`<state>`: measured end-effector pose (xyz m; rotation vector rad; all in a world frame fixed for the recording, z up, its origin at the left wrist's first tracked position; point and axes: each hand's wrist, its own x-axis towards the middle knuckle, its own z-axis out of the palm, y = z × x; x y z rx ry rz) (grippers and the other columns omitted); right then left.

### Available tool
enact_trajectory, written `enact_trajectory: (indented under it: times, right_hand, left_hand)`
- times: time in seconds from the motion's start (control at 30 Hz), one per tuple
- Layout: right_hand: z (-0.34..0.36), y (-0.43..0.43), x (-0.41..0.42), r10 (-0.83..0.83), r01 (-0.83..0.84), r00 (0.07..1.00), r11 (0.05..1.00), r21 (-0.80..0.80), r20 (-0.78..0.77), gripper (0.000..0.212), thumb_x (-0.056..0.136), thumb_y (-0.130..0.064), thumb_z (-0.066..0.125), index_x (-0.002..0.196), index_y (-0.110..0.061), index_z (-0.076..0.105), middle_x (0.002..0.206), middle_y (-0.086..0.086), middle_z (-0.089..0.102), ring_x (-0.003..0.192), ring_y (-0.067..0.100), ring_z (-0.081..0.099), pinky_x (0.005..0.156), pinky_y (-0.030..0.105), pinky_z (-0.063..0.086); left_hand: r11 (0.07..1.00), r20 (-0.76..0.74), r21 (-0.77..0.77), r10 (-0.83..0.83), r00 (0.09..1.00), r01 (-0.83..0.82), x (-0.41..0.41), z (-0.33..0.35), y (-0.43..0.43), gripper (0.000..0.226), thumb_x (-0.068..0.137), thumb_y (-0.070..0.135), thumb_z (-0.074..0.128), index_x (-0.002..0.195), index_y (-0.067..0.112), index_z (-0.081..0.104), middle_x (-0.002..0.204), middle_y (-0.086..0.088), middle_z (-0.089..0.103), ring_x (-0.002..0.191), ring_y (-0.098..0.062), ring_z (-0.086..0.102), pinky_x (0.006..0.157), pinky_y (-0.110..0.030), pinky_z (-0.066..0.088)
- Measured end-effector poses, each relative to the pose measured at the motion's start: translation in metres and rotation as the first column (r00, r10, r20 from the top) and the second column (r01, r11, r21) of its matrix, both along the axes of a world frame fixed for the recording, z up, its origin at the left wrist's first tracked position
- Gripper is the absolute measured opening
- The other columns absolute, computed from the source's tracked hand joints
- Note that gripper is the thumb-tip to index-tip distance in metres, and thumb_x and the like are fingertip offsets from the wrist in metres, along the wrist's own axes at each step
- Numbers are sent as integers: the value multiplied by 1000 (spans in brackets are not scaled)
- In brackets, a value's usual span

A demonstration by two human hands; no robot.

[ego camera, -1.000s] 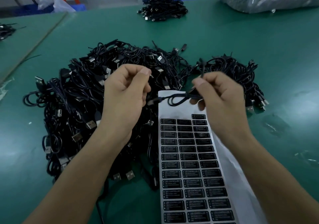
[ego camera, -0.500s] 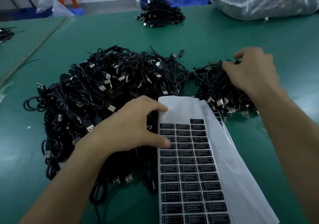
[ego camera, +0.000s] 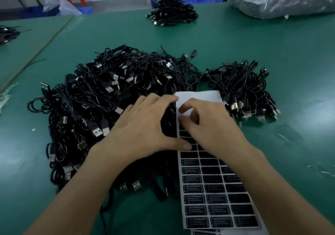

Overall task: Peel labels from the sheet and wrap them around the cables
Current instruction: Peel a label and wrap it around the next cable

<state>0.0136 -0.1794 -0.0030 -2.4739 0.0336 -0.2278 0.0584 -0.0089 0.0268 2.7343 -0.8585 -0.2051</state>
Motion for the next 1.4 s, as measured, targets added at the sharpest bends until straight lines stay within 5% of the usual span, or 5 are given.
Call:
enact_trajectory:
  times: [0.23, 0.5, 0.73, 0.97, 1.4]
  right_hand:
    - [-18, -17, -4, 61, -61, 998, 998, -35, 10, 43, 86, -61, 58, 123, -45, 44, 66, -12, 49, 61, 5, 50, 57, 32, 43]
    - [-21, -21, -8, -20, 14, 987, 999, 40, 162, 32, 93, -33, 61, 124, -27, 59, 50, -4, 46, 57, 14, 52, 63, 46, 53]
    - [-24, -18, -8, -6, 2, 988, 1000, 27, 156, 17, 93, -32, 61, 108, -26, 66, 49, -18, 51, 48, 11, 47, 59, 39, 50]
    - [-16, -8, -11, 119, -138, 956, 989, 53, 268, 39, 93, -55, 49, 112, -28, 68, 62, -19, 48, 64, -1, 54, 58, 19, 36]
    - [-12, -2, -17, 191, -289, 949, 846, 448, 251, 33, 96, -39, 49, 103, -17, 73, 80, -2, 73, 68, 18, 65, 64, 40, 51]
  left_hand:
    - [989, 8, 91, 117, 993, -118, 5, 12, 12, 57, 63, 72, 76, 100, 37, 50, 84, 13, 55, 82, -6, 53, 59, -28, 37]
    - [978, 7, 197, 62, 998, -62, 0, 12, 8, 55, 74, 62, 67, 119, 39, 47, 81, 14, 63, 84, -8, 58, 68, -31, 37]
    - [949, -130, -262, 144, 981, -174, 5, 11, 9, 13, 82, 33, 64, 94, 36, 60, 64, 12, 68, 65, -2, 62, 65, -30, 53]
    - [587, -187, -792, 25, 982, -166, 3, 17, 0, 17, 95, 3, 59, 92, 19, 65, 63, 4, 64, 48, -7, 58, 48, -16, 46]
    - [346, -261, -894, 117, 958, -286, 4, 6, -5, 31, 93, -1, 62, 102, 27, 54, 88, -7, 67, 77, -20, 75, 56, -37, 62]
